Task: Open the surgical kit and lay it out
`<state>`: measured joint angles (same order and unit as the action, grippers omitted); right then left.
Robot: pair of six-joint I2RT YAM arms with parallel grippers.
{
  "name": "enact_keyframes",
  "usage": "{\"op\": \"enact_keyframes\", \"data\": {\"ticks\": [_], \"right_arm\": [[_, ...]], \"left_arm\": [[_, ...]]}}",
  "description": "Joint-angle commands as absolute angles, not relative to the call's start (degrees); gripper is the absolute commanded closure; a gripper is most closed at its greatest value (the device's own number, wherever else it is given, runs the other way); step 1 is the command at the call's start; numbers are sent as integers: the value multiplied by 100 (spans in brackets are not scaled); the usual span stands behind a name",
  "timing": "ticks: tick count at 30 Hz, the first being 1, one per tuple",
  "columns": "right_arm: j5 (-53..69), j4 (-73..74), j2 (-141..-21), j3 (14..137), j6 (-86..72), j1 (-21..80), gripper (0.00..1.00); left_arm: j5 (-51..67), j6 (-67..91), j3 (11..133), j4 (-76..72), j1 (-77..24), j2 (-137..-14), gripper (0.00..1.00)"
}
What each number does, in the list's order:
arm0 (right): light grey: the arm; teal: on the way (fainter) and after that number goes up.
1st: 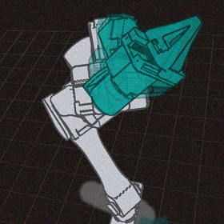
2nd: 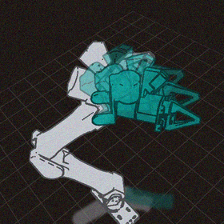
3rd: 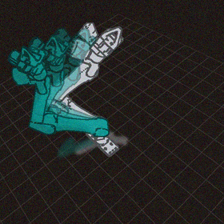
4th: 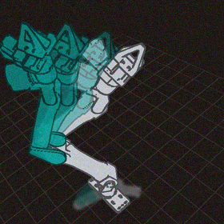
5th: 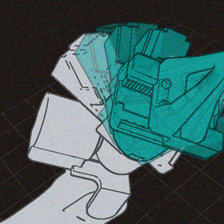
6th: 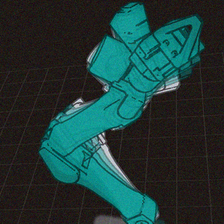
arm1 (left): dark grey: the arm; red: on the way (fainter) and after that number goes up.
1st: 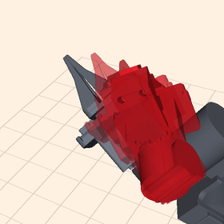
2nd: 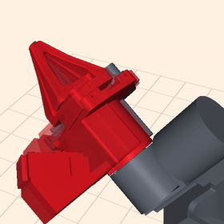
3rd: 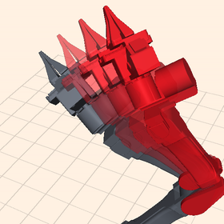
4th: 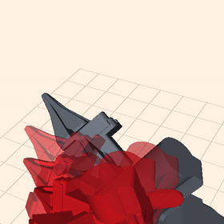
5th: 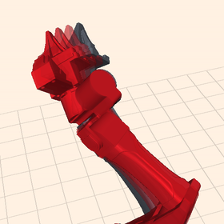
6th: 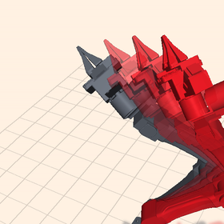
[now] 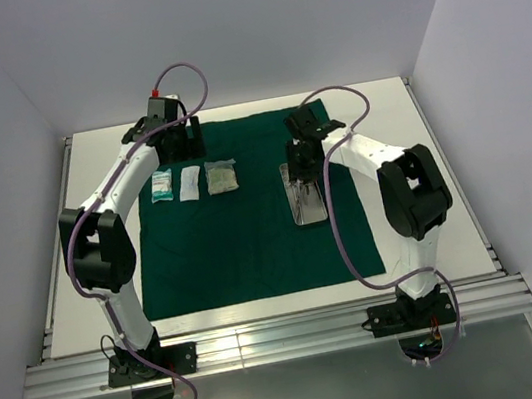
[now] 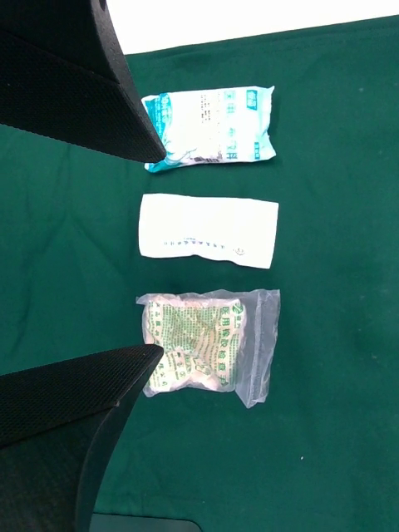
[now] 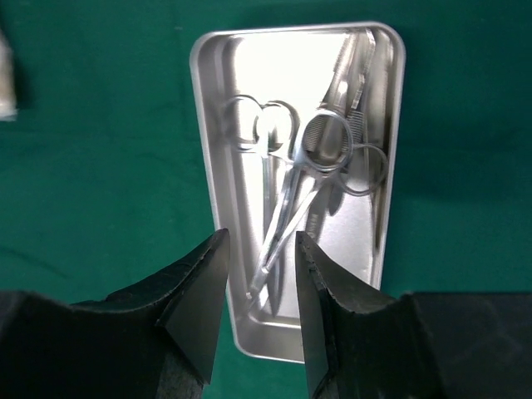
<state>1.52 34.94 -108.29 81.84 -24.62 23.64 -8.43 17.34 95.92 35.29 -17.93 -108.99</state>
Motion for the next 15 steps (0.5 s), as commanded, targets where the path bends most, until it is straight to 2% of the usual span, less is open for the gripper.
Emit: {"op": "enact_keyframes", "data": {"ticks": [1,3,7,15], "right_arm": [[-237,3577,-10916,8104,-2619,2355,55],[-334,3604,-10951,8121,-2619,2355,55],[-360,3630,-11082,8174,-2654,2364,43],[-387,3630,-11399,8253,-2733,2355,43]], "left_arm": [[-905,1854,9659,3577,-1811,-10679,5],[-897,1881,9642,3568,-1811,-10653,5],[-905,1907,9650,3595,-1802,-10679,5],[-905,1934,9712,3665,-1793,-10714,5]]}}
